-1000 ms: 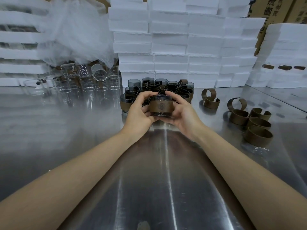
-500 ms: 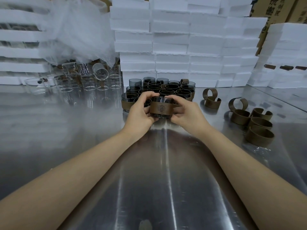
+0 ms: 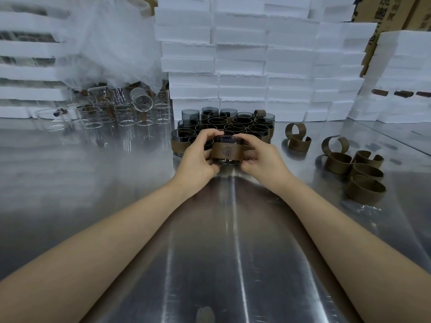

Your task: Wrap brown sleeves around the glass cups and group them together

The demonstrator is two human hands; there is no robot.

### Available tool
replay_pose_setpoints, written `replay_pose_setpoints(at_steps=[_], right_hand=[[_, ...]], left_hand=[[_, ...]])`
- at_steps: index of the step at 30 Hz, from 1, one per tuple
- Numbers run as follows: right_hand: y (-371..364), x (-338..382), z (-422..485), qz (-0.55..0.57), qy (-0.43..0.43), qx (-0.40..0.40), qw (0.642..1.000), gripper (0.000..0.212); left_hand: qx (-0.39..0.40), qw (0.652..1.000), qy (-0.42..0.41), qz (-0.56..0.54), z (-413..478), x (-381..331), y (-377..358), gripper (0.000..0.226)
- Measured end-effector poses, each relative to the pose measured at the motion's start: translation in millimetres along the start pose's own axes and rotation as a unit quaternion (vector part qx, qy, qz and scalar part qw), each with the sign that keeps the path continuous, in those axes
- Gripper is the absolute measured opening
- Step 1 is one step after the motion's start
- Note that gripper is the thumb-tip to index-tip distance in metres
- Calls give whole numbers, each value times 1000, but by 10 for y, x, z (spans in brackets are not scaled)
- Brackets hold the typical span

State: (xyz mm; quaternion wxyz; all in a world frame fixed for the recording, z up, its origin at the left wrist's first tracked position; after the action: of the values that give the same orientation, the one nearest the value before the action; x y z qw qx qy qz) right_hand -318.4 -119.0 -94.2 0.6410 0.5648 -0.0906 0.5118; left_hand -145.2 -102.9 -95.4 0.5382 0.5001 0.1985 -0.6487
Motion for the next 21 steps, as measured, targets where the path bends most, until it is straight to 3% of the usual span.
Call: replay_pose_setpoints(at_steps=[13,17,21], right_hand=[[-22,-81,27,-9,-9,-14,1000,75],[-51,-47,13,-38,-20,-23,999,66],[-43,-38,53,51,-57,-17,997,53]], left_hand=[[26,999,45,5,6,26,-10,67],[35,998,47,36,11,67,-9,68],[66,994,46,79,37,98,-17,65]])
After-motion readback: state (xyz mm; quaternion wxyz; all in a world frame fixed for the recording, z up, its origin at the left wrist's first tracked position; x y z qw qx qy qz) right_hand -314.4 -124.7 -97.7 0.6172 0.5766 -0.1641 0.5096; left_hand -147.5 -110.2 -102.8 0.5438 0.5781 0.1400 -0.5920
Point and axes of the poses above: each hand's wrist, its own z-axis towards the middle knuckle, its own y-axis out of the back of the hand, x = y × z, the point moved 2 cm from there along z, towards the middle knuckle, and after that the axes turned 15 degrees about x, right-handed, at the moved point
